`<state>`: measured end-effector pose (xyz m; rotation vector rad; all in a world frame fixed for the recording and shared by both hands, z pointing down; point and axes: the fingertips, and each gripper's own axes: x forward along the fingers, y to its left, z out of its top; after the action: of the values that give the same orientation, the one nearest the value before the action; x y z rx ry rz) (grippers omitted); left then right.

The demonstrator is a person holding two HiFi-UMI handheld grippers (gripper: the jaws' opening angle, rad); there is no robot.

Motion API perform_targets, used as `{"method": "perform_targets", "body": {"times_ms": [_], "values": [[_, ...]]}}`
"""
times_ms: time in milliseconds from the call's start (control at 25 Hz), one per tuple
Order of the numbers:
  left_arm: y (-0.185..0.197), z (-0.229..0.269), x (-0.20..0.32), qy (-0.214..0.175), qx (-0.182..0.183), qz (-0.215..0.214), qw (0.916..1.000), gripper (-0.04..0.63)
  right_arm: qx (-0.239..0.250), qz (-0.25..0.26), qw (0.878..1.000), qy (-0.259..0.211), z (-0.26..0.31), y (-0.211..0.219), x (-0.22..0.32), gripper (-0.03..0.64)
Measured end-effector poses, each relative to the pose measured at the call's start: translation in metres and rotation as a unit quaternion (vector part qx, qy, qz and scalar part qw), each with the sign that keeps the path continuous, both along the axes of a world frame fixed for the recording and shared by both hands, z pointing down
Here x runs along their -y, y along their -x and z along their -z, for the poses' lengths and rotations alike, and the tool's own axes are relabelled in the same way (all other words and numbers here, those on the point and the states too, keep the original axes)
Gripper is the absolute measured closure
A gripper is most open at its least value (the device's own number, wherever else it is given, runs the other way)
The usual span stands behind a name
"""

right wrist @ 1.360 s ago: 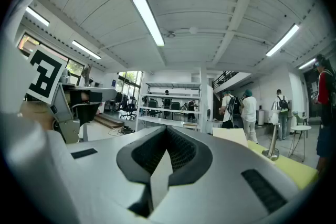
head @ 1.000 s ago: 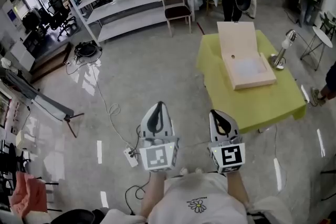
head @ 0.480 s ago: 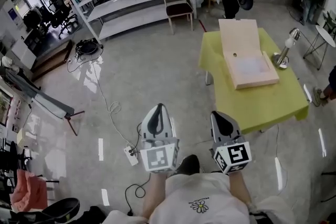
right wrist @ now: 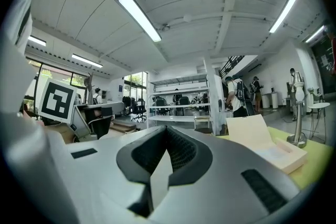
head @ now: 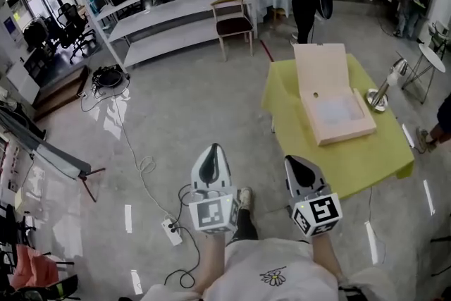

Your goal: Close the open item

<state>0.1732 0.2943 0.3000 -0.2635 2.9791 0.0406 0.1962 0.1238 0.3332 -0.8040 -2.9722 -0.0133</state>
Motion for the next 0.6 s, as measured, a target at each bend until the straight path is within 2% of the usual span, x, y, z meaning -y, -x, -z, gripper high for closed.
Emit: {"method": "perform_targets", "body": {"times_ms": [200,360,600], "values": [[0.071,-0.002,-0.019,-0.001,-0.01,0.003,0.9999,0.581,-0.011,0.002,1.0,-0.009,-0.007,0.066,-0.019,0.607],[0.137,-0.01,-0.034,-0.023,-0.033,-0.007,0.9992,0.581,-0.035,-0.001,0.999,-0.023,-0.017,0.122,-0.035,0.607],[0.224,0.0,-0.037,-0.016,-0.021,-0.041,0.9988,0.581,-0.045,-0.032,0.998,-0.012,-0.013,0.209,-0.042,0.607]]}}
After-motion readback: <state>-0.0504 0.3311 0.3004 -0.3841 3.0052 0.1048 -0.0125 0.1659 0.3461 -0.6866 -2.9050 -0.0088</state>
